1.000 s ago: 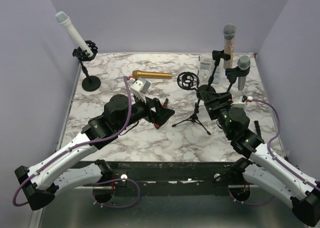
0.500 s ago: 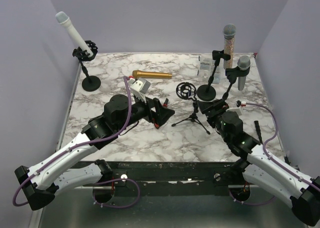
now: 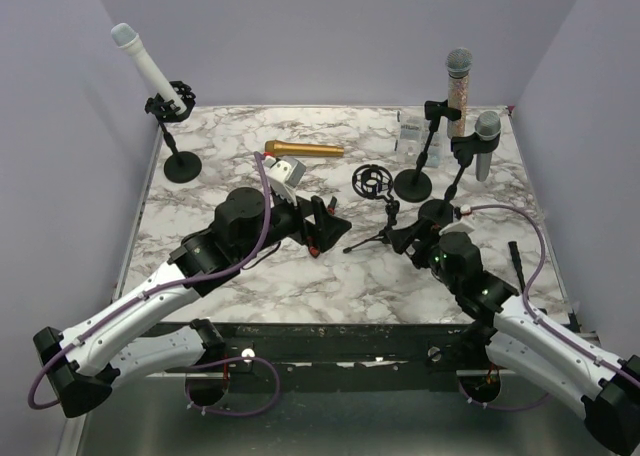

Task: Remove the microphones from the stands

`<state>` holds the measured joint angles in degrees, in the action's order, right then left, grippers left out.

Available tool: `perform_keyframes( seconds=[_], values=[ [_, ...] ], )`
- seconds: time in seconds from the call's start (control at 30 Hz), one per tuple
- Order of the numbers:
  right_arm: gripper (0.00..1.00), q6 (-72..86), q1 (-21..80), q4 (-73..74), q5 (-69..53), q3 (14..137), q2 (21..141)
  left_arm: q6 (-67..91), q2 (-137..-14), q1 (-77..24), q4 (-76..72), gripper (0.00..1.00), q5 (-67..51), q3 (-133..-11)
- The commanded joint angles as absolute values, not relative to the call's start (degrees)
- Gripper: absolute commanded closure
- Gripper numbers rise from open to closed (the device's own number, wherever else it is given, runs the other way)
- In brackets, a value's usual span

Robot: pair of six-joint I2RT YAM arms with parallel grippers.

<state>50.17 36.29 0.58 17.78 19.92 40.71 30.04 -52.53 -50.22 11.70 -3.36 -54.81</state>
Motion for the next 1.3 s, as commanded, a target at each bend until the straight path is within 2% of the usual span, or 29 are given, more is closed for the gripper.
perform_keyframes(
  seconds=[0.0,0.17,0.23,0.33,0.4,0.63,0.87,1.07,1.27],
  values=[
    [0.12,46.96,36.04,1.22,16.36,15.49,40.39,30.36,-53.36,-50.01,11.34,0.01,-5.08,-54.85],
    [0.15,46.39,36.13,-4.13,22.96,11.10,42.20,30.58,-52.11,-50.01,12.02,0.01,-5.59,-54.57],
    [0.21,46.45,36.12,-7.00,24.30,10.42,43.71,29.67,-51.32,-50.01,13.51,0.01,-4.80,-55.08],
    [0.23,47.35,36.05,-12.34,25.73,9.45,46.66,27.47,-49.99,-50.01,16.42,0.01,-3.07,-56.47],
    [0.27,47.32,36.12,-14.79,25.62,9.81,49.70,25.45,-49.37,-50.01,18.89,0.01,-1.66,-58.29],
    [0.36,44.88,36.21,-26.81,20.50,12.26,65.64,23.40,-44.97,-50.01,21.96,0.01,1.31,-59.84],
    [0.42,49.52,36.77,-42.05,22.89,12.93,82.08,25.07,-41.43,-49.92,21.72,0.01,1.63,-55.73],
    [0.43,52.85,37.75,-50.98,25.95,18.63,95.87,24.96,-38.77,-49.77,23.59,0.01,2.62,-55.46],
    [0.43,54.92,37.88,-52.73,28.84,24.36,102.53,24.96,-36.84,-49.75,25.95,0.01,3.62,-55.57]
  ],
)
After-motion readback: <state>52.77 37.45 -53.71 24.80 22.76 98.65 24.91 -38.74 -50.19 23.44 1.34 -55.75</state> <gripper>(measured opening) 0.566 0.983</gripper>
